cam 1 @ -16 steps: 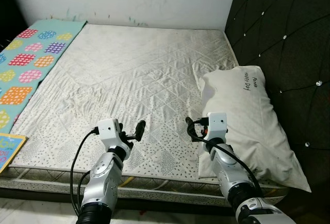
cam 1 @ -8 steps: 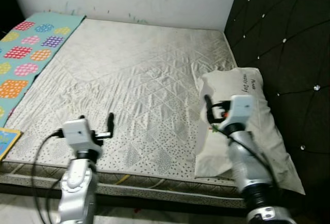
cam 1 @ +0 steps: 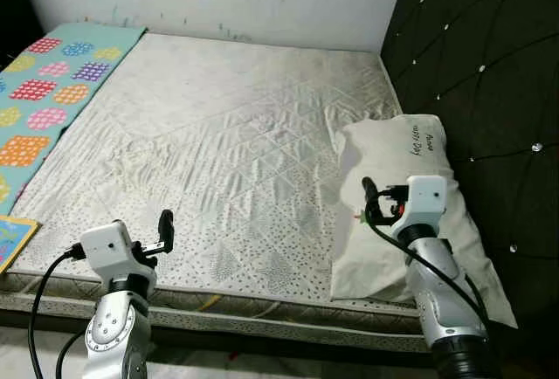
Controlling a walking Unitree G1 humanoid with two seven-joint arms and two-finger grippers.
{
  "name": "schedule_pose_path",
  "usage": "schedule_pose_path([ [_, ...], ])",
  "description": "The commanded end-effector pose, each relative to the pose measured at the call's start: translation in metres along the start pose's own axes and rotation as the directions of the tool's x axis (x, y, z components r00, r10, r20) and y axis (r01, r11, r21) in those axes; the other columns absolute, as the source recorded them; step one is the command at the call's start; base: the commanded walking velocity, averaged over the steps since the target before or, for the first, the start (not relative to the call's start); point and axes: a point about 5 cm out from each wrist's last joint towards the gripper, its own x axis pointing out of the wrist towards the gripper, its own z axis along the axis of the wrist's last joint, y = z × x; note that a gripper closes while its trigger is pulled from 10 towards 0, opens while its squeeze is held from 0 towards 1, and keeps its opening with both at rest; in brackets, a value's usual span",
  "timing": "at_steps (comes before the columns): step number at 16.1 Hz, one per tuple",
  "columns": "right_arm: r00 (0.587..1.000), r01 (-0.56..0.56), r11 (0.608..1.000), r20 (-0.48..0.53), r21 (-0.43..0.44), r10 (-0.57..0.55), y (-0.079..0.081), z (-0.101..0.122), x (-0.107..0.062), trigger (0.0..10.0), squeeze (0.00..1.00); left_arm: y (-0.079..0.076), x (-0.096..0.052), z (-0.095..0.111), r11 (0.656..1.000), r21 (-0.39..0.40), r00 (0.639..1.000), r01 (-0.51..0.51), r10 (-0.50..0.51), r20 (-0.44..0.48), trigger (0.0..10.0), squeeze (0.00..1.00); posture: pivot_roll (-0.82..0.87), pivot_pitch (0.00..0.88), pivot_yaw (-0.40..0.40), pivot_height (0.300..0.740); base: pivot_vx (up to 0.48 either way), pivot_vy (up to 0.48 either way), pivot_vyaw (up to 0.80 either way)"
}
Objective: Clean up the room
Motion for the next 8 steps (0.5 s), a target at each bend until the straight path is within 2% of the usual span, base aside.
schedule_pose_path([
  [1,1.000,0.008,1.000,0.001,-0.001,-0.008,0.0012,0.0033,-0.0009,10.0,0.00,-0.0019,0.0017,0.0008,1.000,0.002,1.000,0.012,-0.012,-0.010,10.0,0.00,-0.07,0.000,-0.035,0.740,0.000,0.000,-0.80],
  [4,1.000,-0.010,1.000,-0.007,0.008,0.010,0.0084,0.0032,-0.0021,10.0,0.00,-0.0008,0.0005,0.0045,1.000,-0.008,1.000,0.001,-0.001,0.005,10.0,0.00,-0.07,0.004,-0.036,0.740,0.000,0.000,-0.80],
  [8,1.000,-0.012,1.000,-0.019,0.004,0.012,0.0068,0.0013,-0.0033,10.0,0.00,-0.0036,0.0015,0.0057,1.000,-0.014,1.000,0.009,-0.009,0.005,10.0,0.00,-0.07,0.006,-0.037,0.740,0.000,0.000,-0.73],
])
